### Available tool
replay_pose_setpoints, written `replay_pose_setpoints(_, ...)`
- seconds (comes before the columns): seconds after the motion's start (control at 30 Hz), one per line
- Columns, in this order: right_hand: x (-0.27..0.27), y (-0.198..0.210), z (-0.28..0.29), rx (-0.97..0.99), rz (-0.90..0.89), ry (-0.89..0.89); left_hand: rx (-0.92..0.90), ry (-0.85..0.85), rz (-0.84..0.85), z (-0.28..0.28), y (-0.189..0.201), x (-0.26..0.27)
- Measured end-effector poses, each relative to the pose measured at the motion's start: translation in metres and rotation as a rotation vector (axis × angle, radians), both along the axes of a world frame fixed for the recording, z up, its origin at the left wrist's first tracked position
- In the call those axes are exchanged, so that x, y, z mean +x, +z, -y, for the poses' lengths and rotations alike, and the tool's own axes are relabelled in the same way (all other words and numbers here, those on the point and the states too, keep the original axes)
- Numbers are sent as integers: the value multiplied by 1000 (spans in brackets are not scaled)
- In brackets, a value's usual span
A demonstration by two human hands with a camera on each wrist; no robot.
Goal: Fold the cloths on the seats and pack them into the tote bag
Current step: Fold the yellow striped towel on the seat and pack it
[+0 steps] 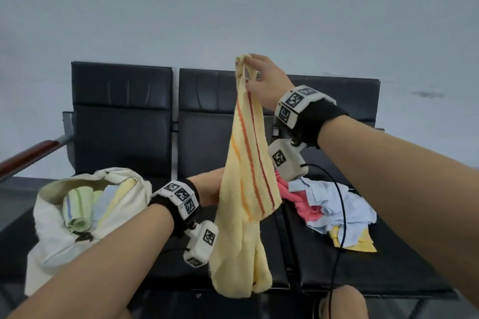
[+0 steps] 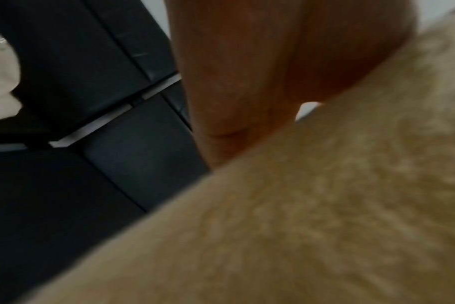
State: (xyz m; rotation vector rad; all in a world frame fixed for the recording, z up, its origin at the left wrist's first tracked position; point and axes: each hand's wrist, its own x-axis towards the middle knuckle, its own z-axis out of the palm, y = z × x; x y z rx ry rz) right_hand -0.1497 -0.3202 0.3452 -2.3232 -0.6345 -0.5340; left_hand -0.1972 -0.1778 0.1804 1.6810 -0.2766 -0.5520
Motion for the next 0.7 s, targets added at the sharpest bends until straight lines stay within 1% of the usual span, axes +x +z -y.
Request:
replay_pose_setpoints(0.07, 2, -6, -1, -56, -13, 12, 4, -64, 28, 1, -4, -1)
replay_pose_setpoints(0.1, 3, -10, 0, -87, -28, 10, 11, -36, 61, 2, -6, 1)
replay_pose_setpoints(0.2, 6, -23, 1, -175, -95, 2, 92, 177, 218, 6, -10, 9)
replay_pose_setpoints(0.27, 8, -35, 5, -236, -170, 1, 73, 305, 274, 9, -10, 14)
replay_pose_setpoints(0.37, 6, -57, 16, -359, -296, -47, -93, 484, 224, 8, -4, 14)
replay_pose_setpoints(0.43, -1, -74, 26, -310, -359, -131, -118, 563, 215, 4, 0, 16)
replay_pose_setpoints(0.5, -5, -96, 38, -210, -494, -152, -115, 588, 199, 1, 2, 20)
replay_pose_setpoints(0.57, -8, -124, 49, -191, -751, -77, -145, 575, 151, -1, 4, 21)
replay_pose_setpoints(0.63, -10, -154, 56, -199, -986, -29, -205, 523, 113, -3, 10, 18)
replay_pose_setpoints(0.67, -10, -169, 58, -194, -1036, -29, -234, 492, 112, -2, 14, 16)
replay_pose_setpoints(0.7, -8, -183, 58, -173, -1030, -46, -251, 468, 121, -1, 18, 13)
